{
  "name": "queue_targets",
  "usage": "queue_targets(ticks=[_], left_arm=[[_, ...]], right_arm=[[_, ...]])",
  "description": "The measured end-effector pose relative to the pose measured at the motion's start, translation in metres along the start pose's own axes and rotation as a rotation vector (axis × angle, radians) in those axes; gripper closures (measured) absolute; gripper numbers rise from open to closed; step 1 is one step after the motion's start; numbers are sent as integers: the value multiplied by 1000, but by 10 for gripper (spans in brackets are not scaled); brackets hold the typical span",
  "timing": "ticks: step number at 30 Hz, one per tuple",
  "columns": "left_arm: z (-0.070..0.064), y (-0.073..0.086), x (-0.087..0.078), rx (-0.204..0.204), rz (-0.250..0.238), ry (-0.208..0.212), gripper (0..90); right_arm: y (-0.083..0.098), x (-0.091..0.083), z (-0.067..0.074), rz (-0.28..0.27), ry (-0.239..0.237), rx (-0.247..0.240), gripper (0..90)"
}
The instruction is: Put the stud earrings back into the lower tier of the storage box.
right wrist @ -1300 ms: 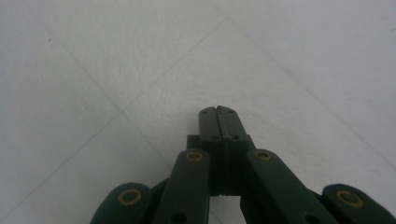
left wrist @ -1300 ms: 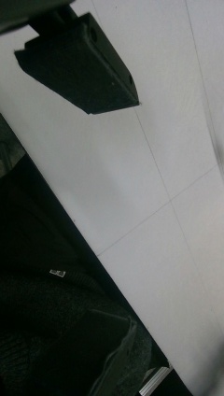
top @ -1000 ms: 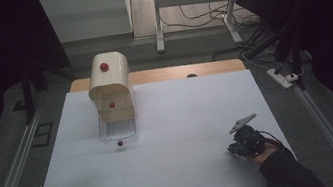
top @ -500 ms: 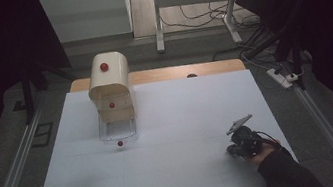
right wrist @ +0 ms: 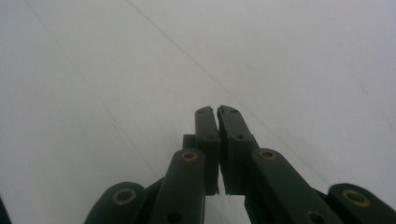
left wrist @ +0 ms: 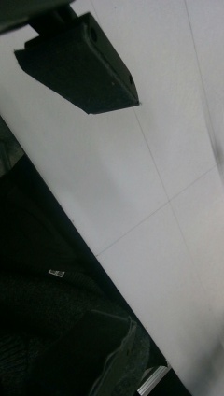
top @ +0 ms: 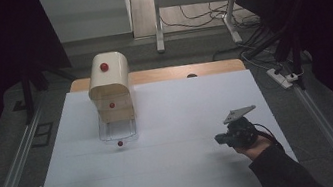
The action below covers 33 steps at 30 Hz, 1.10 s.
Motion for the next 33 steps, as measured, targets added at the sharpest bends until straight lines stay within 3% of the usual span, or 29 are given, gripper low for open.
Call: queue_targets(ticks=[5, 15, 33], left_arm=[[0, -2, -1, 1, -24, 1, 1], [0, -1, 0, 19, -10, -19, 0], [-1, 1, 2, 30, 11, -10, 0]], right_arm=[[-26, 1, 9, -53, -24, -28, 872], [-79, 22, 24, -127, -70, -81, 872], [-144, 69, 43, -202, -129, -111, 871]])
Point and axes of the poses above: each handheld gripper's, and its own axes: x roughly forward along the jaws, y roughly out of its underside, z roughly to its left, the point moved 10 cm from there along x, roughly forward along the jaws, and after that the axes turned 13 degrees about -x, right-handed, at the moved point
